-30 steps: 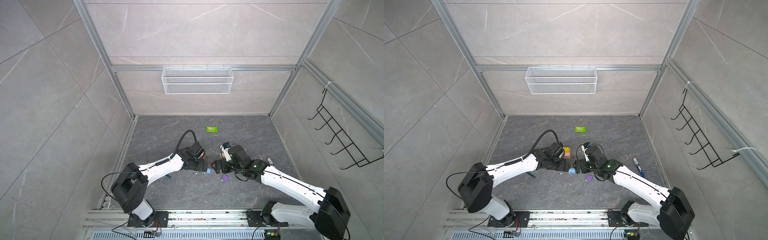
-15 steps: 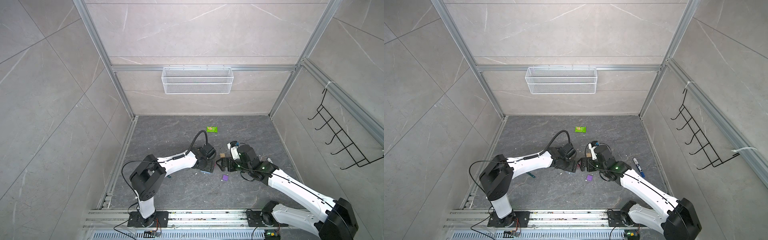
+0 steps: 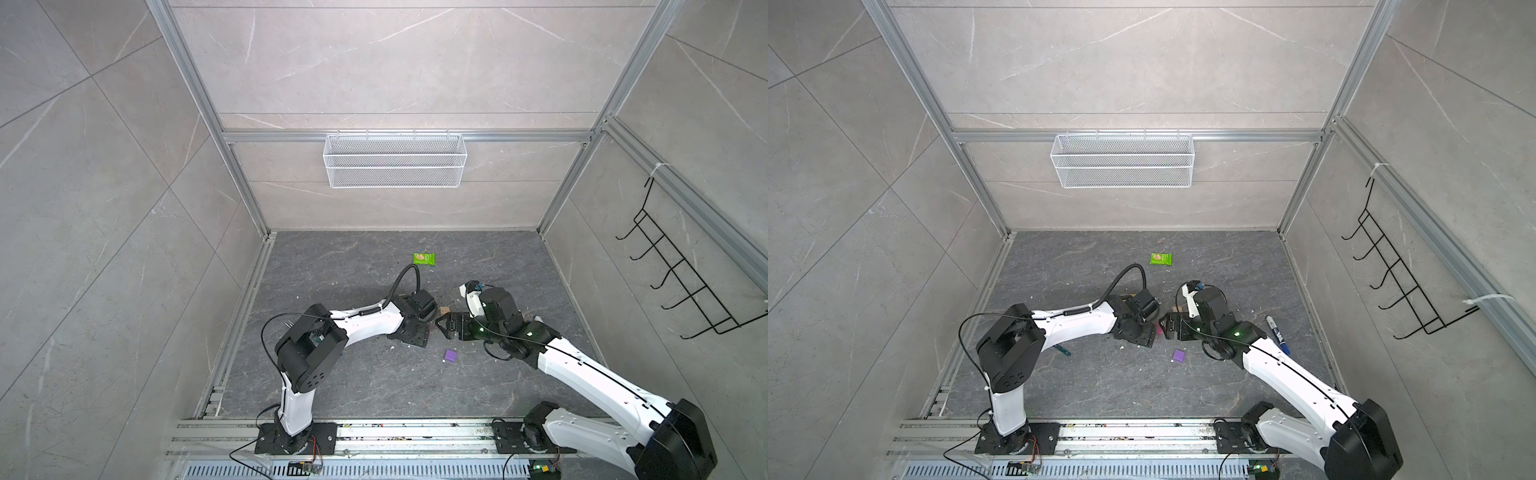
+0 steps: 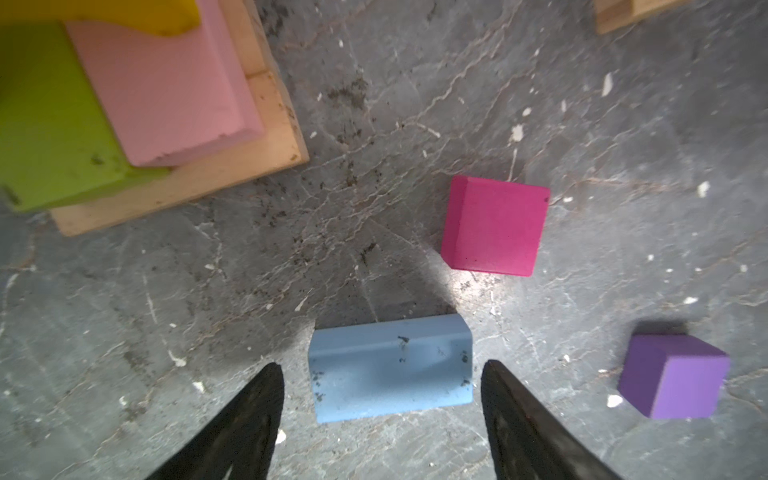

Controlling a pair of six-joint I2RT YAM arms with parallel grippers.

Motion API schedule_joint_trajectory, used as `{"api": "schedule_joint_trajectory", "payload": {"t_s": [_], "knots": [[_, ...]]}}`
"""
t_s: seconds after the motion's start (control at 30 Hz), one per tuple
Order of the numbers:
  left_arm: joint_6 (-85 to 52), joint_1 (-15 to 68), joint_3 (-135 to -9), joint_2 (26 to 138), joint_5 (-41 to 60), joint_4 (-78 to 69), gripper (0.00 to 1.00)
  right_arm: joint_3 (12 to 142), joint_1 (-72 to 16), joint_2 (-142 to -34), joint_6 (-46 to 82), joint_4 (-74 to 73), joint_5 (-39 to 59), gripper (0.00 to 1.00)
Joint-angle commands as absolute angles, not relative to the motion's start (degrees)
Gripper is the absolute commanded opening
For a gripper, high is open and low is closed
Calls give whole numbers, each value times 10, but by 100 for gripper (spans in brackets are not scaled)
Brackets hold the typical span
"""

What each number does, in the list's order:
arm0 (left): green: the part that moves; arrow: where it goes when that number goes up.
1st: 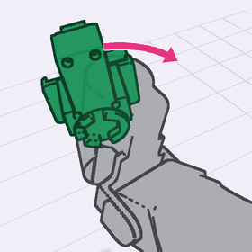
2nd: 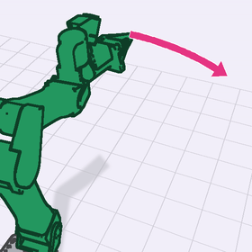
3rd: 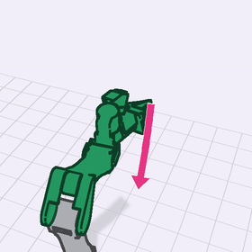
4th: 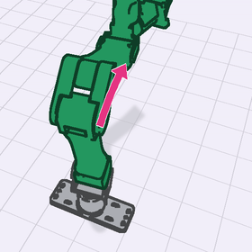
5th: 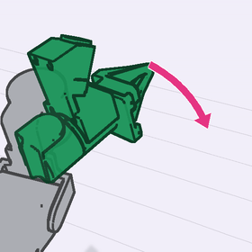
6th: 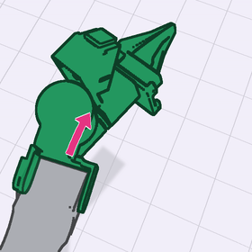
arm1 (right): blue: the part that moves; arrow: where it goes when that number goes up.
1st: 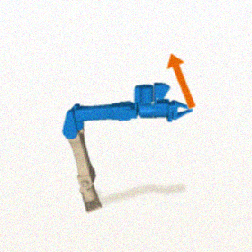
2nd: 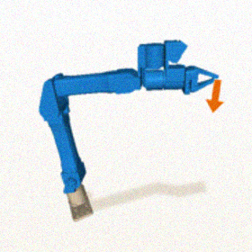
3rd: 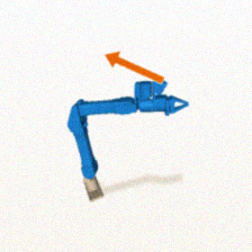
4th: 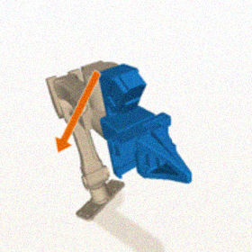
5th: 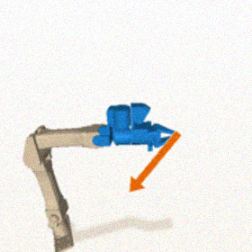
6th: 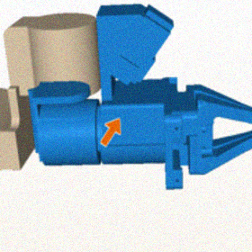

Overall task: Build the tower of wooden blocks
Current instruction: 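Close the left gripper on the light blue block while the right gripper draws back, then lift the light blue block and carry it above the stack with the left gripper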

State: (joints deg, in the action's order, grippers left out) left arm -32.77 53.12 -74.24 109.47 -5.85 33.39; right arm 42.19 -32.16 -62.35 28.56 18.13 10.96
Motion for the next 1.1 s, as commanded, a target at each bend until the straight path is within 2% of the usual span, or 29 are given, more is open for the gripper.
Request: {"api": "schedule_joint_trajectory", "payload": {"t_s": [0.0,0.73,0.8,0.93,1.0,1.07], "knots": [[-321,533,-754,1098,-56,349,76,416,-317,-626,292,182,120,97],[-326,534,-758,1126,-53,357,70,412,-306,-638,299,173,132,95],[-325,534,-760,1127,-51,358,64,412,-305,-638,300,173,133,95],[-323,534,-763,1127,-49,363,44,412,-305,-639,301,173,134,95],[-324,534,-765,1126,-51,368,31,412,-304,-639,302,175,134,95],[-325,534,-768,1121,-51,374,23,415,-304,-638,301,177,134,94]]}}
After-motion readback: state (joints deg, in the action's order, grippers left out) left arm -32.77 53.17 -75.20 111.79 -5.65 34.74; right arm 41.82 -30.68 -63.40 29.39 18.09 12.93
